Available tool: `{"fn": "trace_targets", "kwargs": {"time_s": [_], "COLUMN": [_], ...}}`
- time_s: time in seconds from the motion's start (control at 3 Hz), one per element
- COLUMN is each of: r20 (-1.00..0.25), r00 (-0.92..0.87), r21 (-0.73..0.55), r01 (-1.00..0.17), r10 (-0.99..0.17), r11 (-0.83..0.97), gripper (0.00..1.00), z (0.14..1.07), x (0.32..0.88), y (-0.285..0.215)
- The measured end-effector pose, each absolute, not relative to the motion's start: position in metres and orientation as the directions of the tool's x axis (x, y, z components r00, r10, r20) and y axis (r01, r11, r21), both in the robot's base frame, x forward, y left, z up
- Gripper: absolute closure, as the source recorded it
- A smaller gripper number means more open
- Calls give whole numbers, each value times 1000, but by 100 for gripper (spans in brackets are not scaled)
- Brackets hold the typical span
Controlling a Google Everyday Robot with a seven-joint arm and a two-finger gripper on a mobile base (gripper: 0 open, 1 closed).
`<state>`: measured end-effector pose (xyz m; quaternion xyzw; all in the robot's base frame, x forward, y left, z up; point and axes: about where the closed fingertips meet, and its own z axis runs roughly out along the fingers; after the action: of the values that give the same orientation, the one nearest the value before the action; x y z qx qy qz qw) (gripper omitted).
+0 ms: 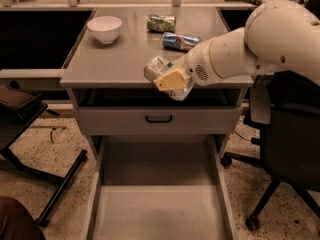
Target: Pick 7up can from middle drawer and place on counter
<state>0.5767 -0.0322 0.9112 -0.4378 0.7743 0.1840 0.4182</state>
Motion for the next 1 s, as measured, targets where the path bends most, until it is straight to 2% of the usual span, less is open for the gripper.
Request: {"fn": "trace_targets", "kwargs": {"time_s": [0.67,1.0], "r20": [-840,-823], "r00": [-189,-184], "r21": [-181,-219], "r01": [-787,-770], "r10": [-509,-537], "r11": [590,599], "gripper": [100,100], "z": [943,946], "x": [644,680], "y": [-17,-6]}}
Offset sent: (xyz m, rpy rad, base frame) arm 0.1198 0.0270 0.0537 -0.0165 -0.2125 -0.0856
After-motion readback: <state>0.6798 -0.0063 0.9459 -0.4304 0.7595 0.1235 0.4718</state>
